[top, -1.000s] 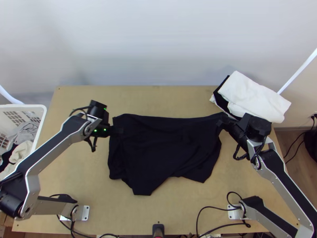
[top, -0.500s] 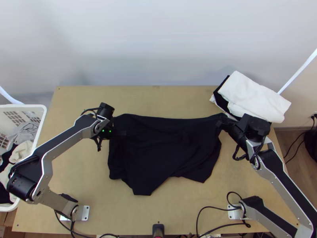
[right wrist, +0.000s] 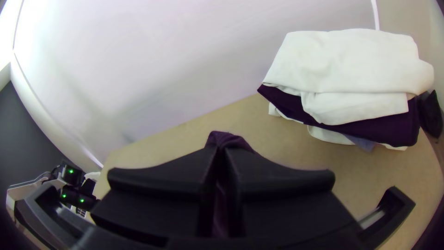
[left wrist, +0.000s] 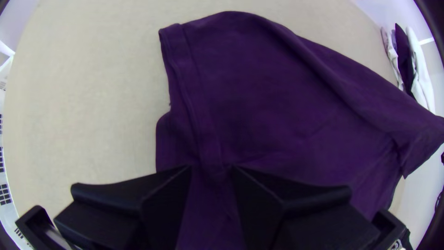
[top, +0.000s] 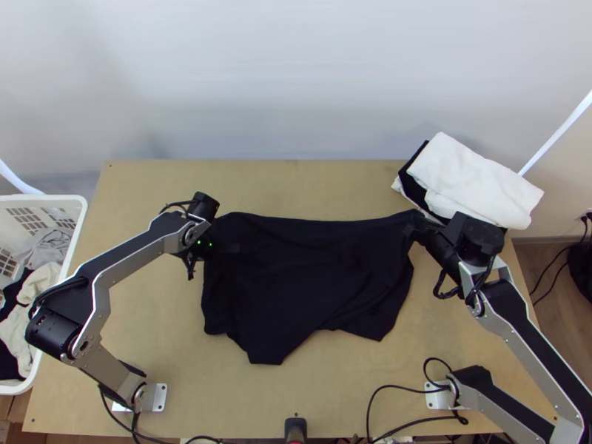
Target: Fold the t-shirt
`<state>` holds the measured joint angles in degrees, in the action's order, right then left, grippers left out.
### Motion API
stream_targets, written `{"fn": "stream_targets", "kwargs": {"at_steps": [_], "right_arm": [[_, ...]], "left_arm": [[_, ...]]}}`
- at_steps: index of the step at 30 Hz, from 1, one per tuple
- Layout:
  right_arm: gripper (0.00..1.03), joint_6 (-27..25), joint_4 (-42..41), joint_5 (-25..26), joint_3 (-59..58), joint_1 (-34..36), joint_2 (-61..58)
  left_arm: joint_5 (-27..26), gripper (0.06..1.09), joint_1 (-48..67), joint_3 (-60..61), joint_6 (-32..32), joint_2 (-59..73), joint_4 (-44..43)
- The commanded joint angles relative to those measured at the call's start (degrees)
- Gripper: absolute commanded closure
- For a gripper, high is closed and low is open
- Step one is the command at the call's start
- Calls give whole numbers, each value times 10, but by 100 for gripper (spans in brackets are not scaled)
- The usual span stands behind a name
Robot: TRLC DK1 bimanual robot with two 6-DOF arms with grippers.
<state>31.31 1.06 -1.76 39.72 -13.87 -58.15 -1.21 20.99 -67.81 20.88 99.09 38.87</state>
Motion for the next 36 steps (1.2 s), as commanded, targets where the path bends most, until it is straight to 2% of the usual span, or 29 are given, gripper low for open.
{"fn": "stream_targets", "kwargs": {"at_steps": [1, 14, 15, 18, 21, 23, 31, 36], "right_arm": [[100, 9, -12, 6, -10, -6, -6], [100, 9, -12, 7, -9, -9, -2], [100, 9, -12, 6, -8, -9, -2], [100, 9, -16, 6, -8, -9, -2], [100, 9, -16, 7, -5, -8, -6], [100, 9, -16, 6, -3, -8, -6], [100, 9, 0, 6, 9, 8, -6], [100, 10, 72, 6, 44, 15, -20]], "left_arm": [[2, 61, 4, -16, 12, 15, -4], [2, 63, 8, -10, 14, 36, -13], [2, 66, 8, -8, 13, 36, -13], [3, 84, 6, 3, 11, 29, -27], [3, 89, 5, 14, 4, 25, -35], [3, 105, 4, 24, 3, 15, -53], [2, 104, -48, 6, 15, -55, -43], [-2, 105, -90, -50, 35, -134, -18]]}}
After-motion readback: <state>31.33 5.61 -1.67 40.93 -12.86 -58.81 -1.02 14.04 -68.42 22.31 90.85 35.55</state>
